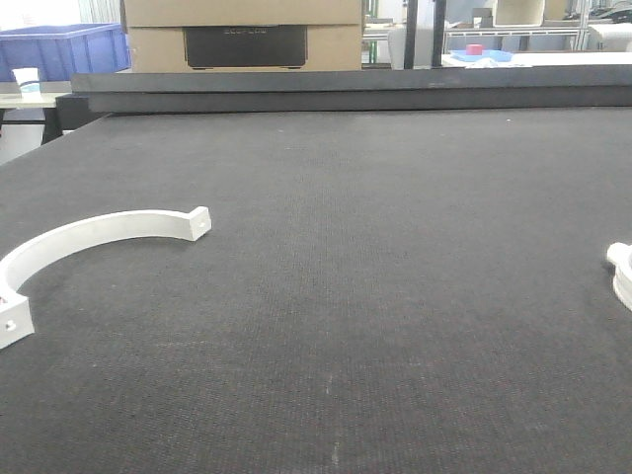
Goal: Grab PVC pipe and place in blue bin
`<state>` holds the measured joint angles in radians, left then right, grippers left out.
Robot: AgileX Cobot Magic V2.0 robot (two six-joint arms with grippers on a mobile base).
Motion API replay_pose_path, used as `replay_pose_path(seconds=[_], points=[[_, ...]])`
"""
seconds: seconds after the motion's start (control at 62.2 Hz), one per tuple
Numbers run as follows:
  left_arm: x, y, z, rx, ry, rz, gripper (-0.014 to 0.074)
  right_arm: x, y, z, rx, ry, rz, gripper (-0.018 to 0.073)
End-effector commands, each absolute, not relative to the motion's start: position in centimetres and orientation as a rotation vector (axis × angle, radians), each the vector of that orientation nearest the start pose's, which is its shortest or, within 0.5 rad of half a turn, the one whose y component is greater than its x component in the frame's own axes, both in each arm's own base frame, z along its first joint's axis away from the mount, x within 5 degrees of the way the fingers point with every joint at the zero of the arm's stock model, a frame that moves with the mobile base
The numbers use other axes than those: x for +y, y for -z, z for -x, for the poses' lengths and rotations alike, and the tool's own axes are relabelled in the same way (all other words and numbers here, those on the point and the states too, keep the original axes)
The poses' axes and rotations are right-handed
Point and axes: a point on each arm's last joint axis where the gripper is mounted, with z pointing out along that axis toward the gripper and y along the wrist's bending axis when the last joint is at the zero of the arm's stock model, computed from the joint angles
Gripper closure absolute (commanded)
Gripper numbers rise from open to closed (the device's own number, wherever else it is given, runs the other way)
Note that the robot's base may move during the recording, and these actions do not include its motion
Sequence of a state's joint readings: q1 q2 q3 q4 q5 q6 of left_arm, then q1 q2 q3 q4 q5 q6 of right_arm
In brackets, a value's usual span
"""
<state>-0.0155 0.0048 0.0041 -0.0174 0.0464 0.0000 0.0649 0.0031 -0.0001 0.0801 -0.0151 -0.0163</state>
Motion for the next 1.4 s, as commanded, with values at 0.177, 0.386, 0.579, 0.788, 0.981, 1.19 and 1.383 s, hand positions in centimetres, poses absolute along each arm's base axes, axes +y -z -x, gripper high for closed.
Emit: replay_pose_path(seconds=[0.177, 0.386, 0.579, 0.788, 0.981, 1.19, 1.383], points=[[-0.1, -21.1, -5.6, 1.511, 0.031, 0.008, 0.0707, 0.3, -21.6, -5.6, 1.454, -0.097, -0.001, 0.0727], [-0.1, -21.1, -5.6, 1.511, 0.031, 0.008, 0.0707, 0.3, -21.6, -5.6, 1.454, -0.097, -0.001, 0.0727], [-0.1, -21.1, -5.6, 1.511, 0.031, 0.008, 0.0707, 0.3, -21.6, -5.6, 1.454, -0.097, -0.001, 0.0727], [-0.1, -21.1, -5.6, 1.511, 0.031, 0.008, 0.0707, 0.3, -21.6, -5.6, 1.454, -0.097, -0.001, 0.0727], [-0.1, -21.3, -5.6, 1.489, 0.031, 0.009, 0.0707, 0.3, -21.6, -5.6, 1.454, -0.097, -0.001, 0.0727], [-0.1, -21.9, -5.5, 1.423, 0.029, 0.008, 0.0707, 0.3, -22.1, -5.5, 1.398, -0.096, -0.004, 0.0727], [0.0, -22.7, -5.4, 1.327, 0.025, 0.006, 0.0707, 0.1, -24.2, -4.9, 1.158, -0.056, 0.006, 0.0727]])
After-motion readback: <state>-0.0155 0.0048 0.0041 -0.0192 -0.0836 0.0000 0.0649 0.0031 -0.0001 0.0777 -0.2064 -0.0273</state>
